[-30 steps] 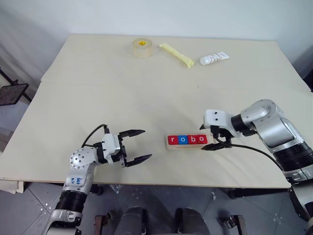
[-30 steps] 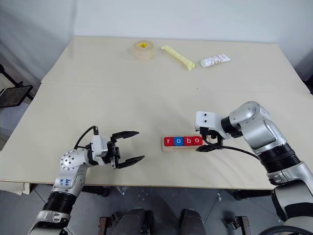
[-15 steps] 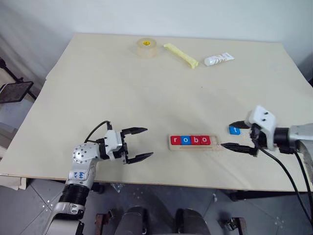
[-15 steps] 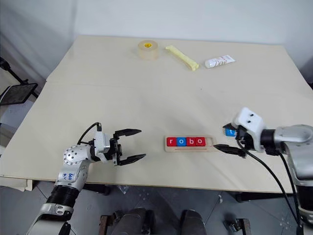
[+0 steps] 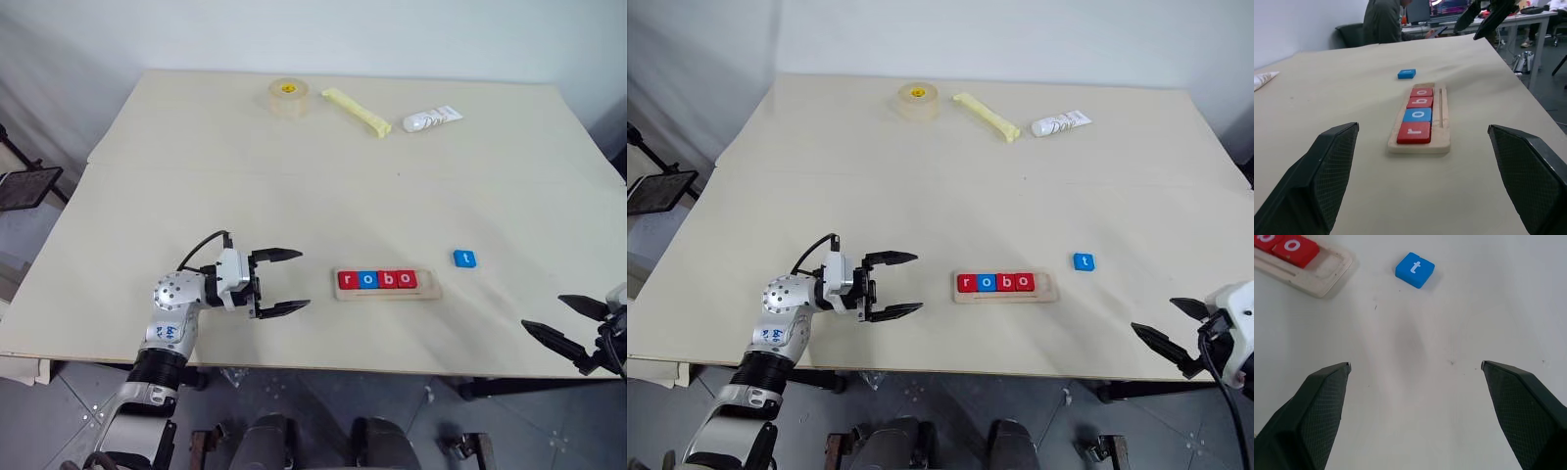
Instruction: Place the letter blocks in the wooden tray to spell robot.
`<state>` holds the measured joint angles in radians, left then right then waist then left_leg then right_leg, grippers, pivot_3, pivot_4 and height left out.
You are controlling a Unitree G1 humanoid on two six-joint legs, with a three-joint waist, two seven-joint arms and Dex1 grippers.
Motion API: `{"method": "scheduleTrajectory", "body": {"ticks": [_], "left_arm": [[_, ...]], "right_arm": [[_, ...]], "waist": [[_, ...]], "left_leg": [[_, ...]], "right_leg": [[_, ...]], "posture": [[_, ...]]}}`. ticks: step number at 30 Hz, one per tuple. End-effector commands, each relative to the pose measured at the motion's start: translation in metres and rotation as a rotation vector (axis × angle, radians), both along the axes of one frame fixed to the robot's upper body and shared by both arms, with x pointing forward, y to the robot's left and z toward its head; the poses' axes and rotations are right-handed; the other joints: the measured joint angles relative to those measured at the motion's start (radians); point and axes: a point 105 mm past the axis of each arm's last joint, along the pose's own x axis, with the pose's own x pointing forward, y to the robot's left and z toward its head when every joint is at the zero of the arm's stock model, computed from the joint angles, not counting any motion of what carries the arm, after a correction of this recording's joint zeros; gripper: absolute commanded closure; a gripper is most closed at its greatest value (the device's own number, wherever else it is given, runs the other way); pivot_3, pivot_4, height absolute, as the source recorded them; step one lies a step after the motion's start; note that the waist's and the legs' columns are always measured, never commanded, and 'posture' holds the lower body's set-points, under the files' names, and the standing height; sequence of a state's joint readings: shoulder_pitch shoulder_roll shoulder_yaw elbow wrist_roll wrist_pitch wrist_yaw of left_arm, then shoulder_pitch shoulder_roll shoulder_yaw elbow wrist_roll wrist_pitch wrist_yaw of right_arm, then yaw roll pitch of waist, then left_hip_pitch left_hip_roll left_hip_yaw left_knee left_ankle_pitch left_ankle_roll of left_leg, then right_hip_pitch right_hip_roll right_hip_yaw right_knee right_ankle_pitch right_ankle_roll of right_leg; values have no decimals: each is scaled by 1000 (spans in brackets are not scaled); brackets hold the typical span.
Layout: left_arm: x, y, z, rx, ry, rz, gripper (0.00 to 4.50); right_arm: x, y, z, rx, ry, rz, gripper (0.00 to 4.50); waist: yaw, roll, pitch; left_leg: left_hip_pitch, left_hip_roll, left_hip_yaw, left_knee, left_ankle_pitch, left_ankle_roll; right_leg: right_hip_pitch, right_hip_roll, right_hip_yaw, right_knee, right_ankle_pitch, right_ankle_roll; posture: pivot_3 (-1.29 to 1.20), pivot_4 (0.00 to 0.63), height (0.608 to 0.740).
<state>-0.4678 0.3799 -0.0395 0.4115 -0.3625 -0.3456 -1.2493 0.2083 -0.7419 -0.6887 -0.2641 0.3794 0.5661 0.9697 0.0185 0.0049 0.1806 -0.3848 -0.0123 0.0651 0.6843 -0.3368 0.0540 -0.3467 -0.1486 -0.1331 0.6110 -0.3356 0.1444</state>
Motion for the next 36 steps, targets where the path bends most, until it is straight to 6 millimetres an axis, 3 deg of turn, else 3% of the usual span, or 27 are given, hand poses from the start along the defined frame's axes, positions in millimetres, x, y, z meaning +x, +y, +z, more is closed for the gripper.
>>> {"method": "scheduleTrajectory", "body": {"ticks": [1, 6, 10, 21, 24, 31, 36], "left_arm": [[-2, -2, 5, -9, -33, -11, 0], [-6, 1, 4, -13, -37, 3, 0], [-11, 7, 3, -12, -40, 34, 0], [-19, 14, 3, -12, -41, 78, 0], [-19, 13, 3, -12, -39, 80, 0], [-15, 11, 4, -13, -38, 73, 0], [-13, 11, 4, -12, -36, 67, 0]], "right_arm": [[26, 17, 8, 24, -69, -29, 27], [58, 28, 11, 90, -153, -105, 27], [89, 40, 0, 128, -166, -171, 27], [104, 46, -34, 154, -124, -232, 27], [105, 48, -35, 172, -128, -258, 635], [104, 50, -31, 176, -151, -291, 3009], [89, 47, -16, 181, -206, -362, 3030]], "waist": [[-2, 0, 0], [7, 1, 0], [5, 0, 0], [1, 1, 0], [1, 1, 0], [3, 1, 0], [3, 1, -1]], "left_leg": [[0, 0, 0, 0, 0, 0], [-1, -1, -4, 0, 0, -1], [-1, -2, -3, 0, 0, 0], [-2, -2, -6, 0, 1, 0], [-1, -2, -6, 0, 1, 0], [-1, -2, -6, 0, 1, 0], [-2, -2, -6, -1, 1, 0]], "right_leg": [[0, 0, 0, 0, 0, 0], [-1, 0, -1, 2, 0, 0], [0, -1, -1, 1, 0, 0], [-1, 0, -1, 2, 0, 0], [0, 0, -1, 3, 0, 0], [0, -1, -1, 2, 0, 0], [-1, -1, -1, 2, 0, 0]], "posture": [[0, 150, 740], [0, 150, 740], [0, 150, 740], [0, 150, 740], [0, 150, 740], [0, 150, 740], [0, 150, 740]]}}
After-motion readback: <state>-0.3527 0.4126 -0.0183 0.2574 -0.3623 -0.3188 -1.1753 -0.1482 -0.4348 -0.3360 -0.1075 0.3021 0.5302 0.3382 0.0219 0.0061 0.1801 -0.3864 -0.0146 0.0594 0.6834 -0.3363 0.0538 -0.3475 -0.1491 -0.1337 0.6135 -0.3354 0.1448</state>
